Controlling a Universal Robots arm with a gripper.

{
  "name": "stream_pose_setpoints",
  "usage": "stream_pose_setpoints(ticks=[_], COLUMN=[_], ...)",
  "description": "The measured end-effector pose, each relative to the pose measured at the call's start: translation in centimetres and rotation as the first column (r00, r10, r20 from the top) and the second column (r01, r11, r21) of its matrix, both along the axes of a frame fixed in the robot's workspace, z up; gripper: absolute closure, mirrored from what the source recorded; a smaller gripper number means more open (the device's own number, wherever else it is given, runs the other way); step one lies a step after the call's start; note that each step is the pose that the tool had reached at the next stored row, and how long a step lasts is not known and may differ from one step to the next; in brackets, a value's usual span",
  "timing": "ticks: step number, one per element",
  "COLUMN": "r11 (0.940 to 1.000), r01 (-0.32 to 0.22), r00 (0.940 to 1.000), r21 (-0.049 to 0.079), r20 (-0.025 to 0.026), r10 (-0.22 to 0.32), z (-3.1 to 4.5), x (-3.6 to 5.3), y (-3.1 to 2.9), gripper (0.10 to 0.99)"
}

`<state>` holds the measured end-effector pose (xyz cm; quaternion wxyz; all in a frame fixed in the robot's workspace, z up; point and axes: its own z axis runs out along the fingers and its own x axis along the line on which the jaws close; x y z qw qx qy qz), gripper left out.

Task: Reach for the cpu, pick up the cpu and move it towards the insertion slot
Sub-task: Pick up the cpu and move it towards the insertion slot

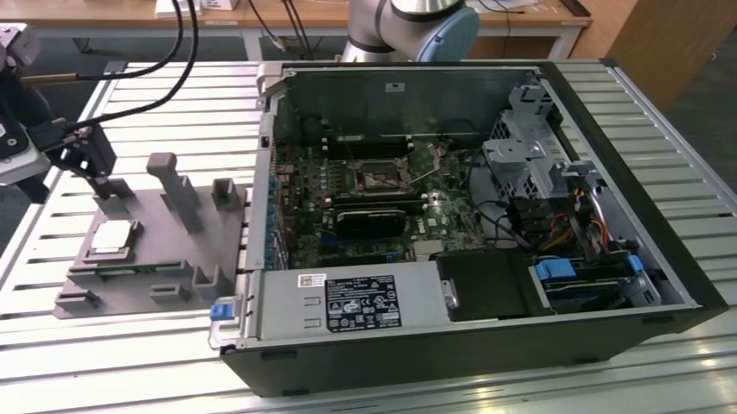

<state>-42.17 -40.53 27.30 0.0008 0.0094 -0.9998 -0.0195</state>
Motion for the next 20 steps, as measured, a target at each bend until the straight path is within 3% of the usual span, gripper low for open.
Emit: stream_pose_setpoints(ticks=[8,20], r11=[1.0000,1.0000], r01=[0.000,0.000], r00=[1.0000,1.0000], r21=[0.000,0.000], r20=[0.0000,0.0001], r10=[0.000,0.000], z=[-1.57,-3.01], x=[0.00,0.00], y=[0.00,0.00], gripper=[0.325,0.325])
